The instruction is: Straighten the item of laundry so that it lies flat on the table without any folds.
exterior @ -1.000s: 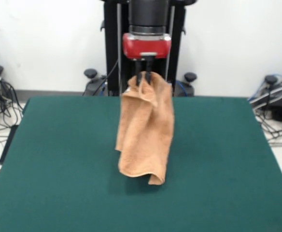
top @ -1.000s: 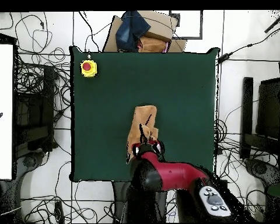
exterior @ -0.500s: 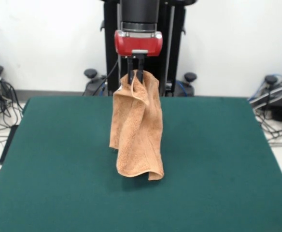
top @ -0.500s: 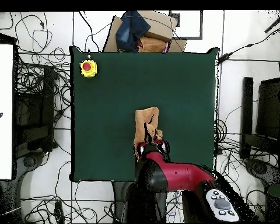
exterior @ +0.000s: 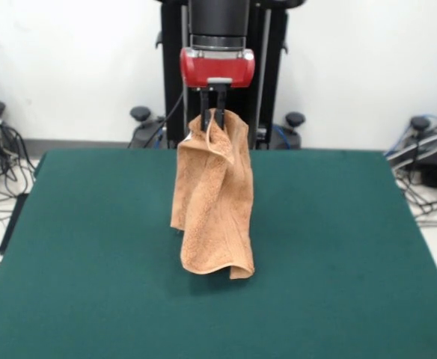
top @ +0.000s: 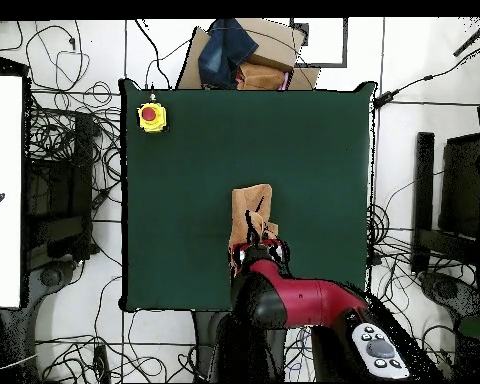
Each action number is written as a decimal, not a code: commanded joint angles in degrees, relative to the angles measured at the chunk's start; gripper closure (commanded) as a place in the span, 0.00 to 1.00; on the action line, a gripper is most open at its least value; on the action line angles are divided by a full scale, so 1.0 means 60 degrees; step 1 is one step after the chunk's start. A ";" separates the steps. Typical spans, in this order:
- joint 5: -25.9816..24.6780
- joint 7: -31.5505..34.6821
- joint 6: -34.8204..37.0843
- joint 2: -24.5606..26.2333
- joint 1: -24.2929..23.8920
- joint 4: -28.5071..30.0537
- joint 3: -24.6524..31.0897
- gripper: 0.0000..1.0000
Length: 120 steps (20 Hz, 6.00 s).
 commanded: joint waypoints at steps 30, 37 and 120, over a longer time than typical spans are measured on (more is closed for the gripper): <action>-0.0642 0.0549 0.1235 0.0097 -0.0216 -0.0308 0.0696 0.00; -0.0514 0.1057 0.0550 -0.0317 0.0003 -0.0048 0.0499 0.00; -0.1397 -0.0222 0.1480 0.2935 -0.1476 -0.3764 0.2148 0.00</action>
